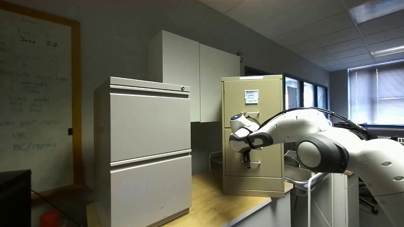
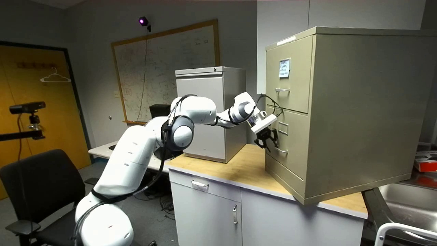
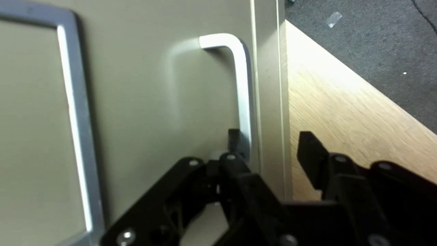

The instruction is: Open the lower drawer of the file cabinet on the right

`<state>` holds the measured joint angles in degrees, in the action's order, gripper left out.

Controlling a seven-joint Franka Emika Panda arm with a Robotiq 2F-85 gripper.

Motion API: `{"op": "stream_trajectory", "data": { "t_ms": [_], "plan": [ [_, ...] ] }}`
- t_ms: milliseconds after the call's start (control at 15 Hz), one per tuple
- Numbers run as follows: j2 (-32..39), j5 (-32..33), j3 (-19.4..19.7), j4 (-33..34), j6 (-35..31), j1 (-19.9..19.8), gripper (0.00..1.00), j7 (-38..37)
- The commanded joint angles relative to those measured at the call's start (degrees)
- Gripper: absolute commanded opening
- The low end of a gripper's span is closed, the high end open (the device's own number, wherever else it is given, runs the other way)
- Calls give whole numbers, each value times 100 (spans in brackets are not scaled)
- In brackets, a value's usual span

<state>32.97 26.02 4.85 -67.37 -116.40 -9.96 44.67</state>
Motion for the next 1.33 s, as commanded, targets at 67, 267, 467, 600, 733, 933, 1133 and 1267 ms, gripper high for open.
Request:
{"op": "stream_trajectory", "data": {
  "t_ms": [67, 267, 467, 600, 733, 933, 1133, 1267],
  "plan": [
    [-642, -148, -168, -1220, 96, 309, 21, 114],
    [-545, 63, -101, -1166, 99, 414, 21, 112],
    [-375, 454, 16, -1034, 212, 580, 21, 51],
    [-204, 788, 97, -876, 402, 709, 21, -61],
    [-75, 1030, 96, -748, 620, 810, 71, -120],
    [170, 1120, 2, -325, 1136, 955, 83, -332],
    [460, 1072, -60, 157, 1722, 1062, 100, -575],
    [648, 963, -128, 447, 2167, 1090, 100, -667]
  ]
}}
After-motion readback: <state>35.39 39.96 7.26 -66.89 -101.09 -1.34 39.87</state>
